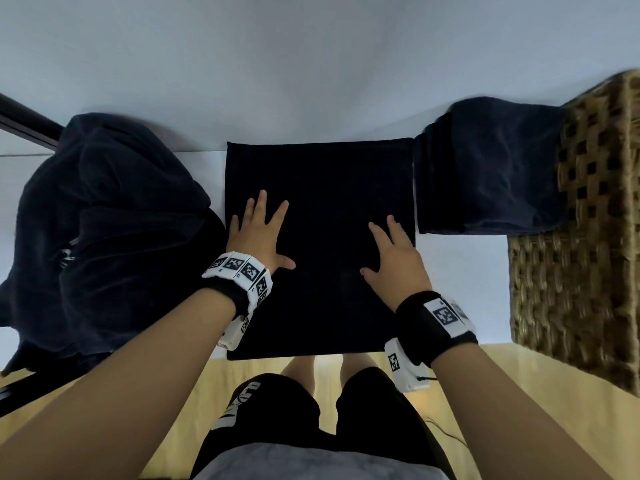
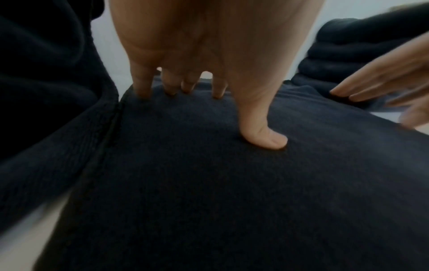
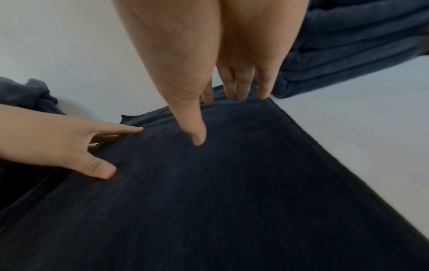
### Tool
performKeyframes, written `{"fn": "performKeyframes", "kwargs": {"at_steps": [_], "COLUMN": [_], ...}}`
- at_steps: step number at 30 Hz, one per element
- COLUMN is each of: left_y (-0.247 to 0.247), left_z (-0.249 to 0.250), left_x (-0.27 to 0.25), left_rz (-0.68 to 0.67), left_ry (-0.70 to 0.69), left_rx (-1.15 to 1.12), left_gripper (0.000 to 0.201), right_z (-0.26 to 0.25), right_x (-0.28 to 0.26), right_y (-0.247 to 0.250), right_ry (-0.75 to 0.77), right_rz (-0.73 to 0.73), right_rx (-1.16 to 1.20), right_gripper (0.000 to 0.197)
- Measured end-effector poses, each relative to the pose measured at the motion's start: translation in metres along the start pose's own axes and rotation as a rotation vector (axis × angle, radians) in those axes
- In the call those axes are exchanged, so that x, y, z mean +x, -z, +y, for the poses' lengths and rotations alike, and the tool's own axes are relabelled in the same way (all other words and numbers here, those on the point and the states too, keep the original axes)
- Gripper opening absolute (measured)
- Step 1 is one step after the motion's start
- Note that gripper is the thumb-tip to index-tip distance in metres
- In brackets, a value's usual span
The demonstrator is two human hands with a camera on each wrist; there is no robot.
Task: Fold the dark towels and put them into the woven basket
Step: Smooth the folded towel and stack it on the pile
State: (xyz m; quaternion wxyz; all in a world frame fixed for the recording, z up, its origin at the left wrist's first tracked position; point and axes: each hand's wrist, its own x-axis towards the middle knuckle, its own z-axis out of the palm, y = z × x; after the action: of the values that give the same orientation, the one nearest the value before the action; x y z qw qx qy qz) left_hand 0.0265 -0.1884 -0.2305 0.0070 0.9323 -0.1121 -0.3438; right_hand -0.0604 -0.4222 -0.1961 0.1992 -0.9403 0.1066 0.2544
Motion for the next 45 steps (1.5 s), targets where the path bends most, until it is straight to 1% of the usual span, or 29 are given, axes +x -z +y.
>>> {"fn": "performKeyframes", "kwargs": {"at_steps": [2,3,4,5,7,8,10,13,15,16,18,19,20,22,24,27,29,31,33,35,36,37,38,39,40,41,43,44,45], "left_y": [-0.002,-0.003,-0.005,-0.007,-0.012,-0.016,-0.022,-0.029,-0.033,-0.035,-0.042,-0.046,-0.05,-0.067,-0.092,-0.132,-0.148,-0.155,-0.158,-0.159,-0.161,-0.161,-0.161,-0.158,-0.154,-0.146,-0.133,-0.126,-0.118], "left_z": [0.007,0.012,0.017,0.023,0.03,0.032,0.035,0.037,0.035,0.033,0.024,0.017,0.01,-0.005,-0.02,-0.03,-0.027,-0.02,-0.015,-0.013,-0.014,-0.015,-0.015,-0.015,-0.016,-0.014,-0.015,-0.015,-0.015], "left_x": [-0.008,-0.013,-0.018,-0.024,-0.034,-0.038,-0.044,-0.053,-0.063,-0.068,-0.086,-0.099,-0.113,-0.142,-0.166,-0.186,-0.186,-0.179,-0.17,-0.167,-0.166,-0.168,-0.17,-0.175,-0.18,-0.186,-0.195,-0.198,-0.2], "left_rz": [0.092,0.159,0.223,0.263,0.235,0.211,0.213,0.258,0.259,0.274,0.353,0.408,0.459,0.519,0.479,0.258,0.191,0.172,0.201,0.2,0.194,0.183,0.181,0.181,0.189,0.202,0.235,0.251,0.275], "left_ry": [-0.018,-0.033,-0.052,-0.075,-0.092,-0.078,-0.061,-0.048,-0.039,-0.046,-0.053,-0.031,0.009,0.13,0.262,0.465,0.578,0.62,0.664,0.698,0.7,0.697,0.683,0.667,0.655,0.645,0.62,0.598,0.571], "left_rx": [0.085,0.107,0.127,0.149,0.153,0.116,0.031,-0.004,-0.046,-0.123,-0.313,-0.39,-0.445,-0.49,-0.489,-0.522,-0.626,-0.691,-0.949,-1.225,-1.301,-1.291,-1.221,-1.126,-1.064,-1.062,-1.133,-1.204,-1.285], "left_gripper": [0.114,0.104,0.088,0.068,0.034,0.024,0.015,0.016,0.018,0.017,0.012,0.008,0.004,0.003,0.005,0.014,0.02,0.021,0.021,0.024,0.021,0.014,0.013,0.02,0.029,0.038,0.05,0.048,0.036], "right_z": [0.009,0.015,0.021,0.028,0.044,0.051,0.064,0.077,0.081,0.083,0.087,0.089,0.09,0.091,0.093,0.095,0.096,0.097,0.098,0.099,0.099,0.1,0.1,0.1,0.1,0.099,0.096,0.093,0.09], "right_x": [-0.027,-0.041,-0.055,-0.066,-0.087,-0.096,-0.11,-0.119,-0.12,-0.12,-0.122,-0.123,-0.126,-0.13,-0.131,-0.131,-0.132,-0.132,-0.132,-0.134,-0.135,-0.136,-0.137,-0.139,-0.141,-0.142,-0.144,-0.144,-0.144], "right_y": [-0.007,-0.011,-0.016,-0.021,-0.032,-0.037,-0.047,-0.061,-0.067,-0.07,-0.075,-0.079,-0.082,-0.088,-0.091,-0.094,-0.093,-0.091,-0.091,-0.09,-0.09,-0.089,-0.087,-0.085,-0.082,-0.078,-0.067,-0.06,-0.053], "right_ry": [-0.053,-0.098,-0.155,-0.221,-0.365,-0.433,-0.532,-0.571,-0.581,-0.589,-0.618,-0.63,-0.64,-0.653,-0.655,-0.623,-0.599,-0.59,-0.571,-0.538,-0.523,-0.51,-0.5,-0.49,-0.477,-0.463,-0.45,-0.446,-0.44], "right_rz": [0.121,0.166,0.187,0.183,0.12,0.076,-0.025,-0.135,-0.14,-0.119,-0.047,-0.019,-0.006,0.015,0.034,0.025,0.038,0.053,0.066,0.073,0.076,0.081,0.081,0.082,0.087,0.102,0.151,0.174,0.197], "right_rx": [0.112,0.16,0.2,0.234,0.297,0.325,0.35,0.291,0.279,0.309,0.453,0.536,0.608,0.72,0.803,0.858,0.871,0.842,0.817,0.782,0.759,0.739,0.721,0.706,0.702,0.712,0.757,0.778,0.795], "right_gripper": [0.056,0.044,0.033,0.023,0.011,0.008,0.007,0.024,0.034,0.036,0.033,0.027,0.023,0.025,0.027,0.022,0.026,0.026,0.027,0.024,0.023,0.022,0.02,0.019,0.024,0.031,0.036,0.036,0.035]}}
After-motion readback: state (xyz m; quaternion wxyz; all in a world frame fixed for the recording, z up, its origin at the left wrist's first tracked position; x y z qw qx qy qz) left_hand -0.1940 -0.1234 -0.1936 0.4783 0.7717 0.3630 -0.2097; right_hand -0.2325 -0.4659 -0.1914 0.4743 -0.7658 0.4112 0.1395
